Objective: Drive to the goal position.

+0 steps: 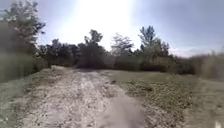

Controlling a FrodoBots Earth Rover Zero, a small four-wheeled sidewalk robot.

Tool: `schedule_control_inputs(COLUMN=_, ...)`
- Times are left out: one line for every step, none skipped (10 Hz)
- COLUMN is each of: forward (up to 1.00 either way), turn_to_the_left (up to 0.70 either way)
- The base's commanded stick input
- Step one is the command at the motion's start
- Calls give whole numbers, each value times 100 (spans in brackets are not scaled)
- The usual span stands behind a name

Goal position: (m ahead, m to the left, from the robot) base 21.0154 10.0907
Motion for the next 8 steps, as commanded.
schedule_control_inputs(forward=70, turn_to_the_left=0)
schedule_control_inputs(forward=70, turn_to_the_left=0)
schedule_control_inputs(forward=70, turn_to_the_left=0)
schedule_control_inputs(forward=70, turn_to_the_left=0)
schedule_control_inputs(forward=70, turn_to_the_left=0)
schedule_control_inputs(forward=70, turn_to_the_left=0)
schedule_control_inputs(forward=70, turn_to_the_left=0)
schedule_control_inputs(forward=70, turn_to_the_left=0)
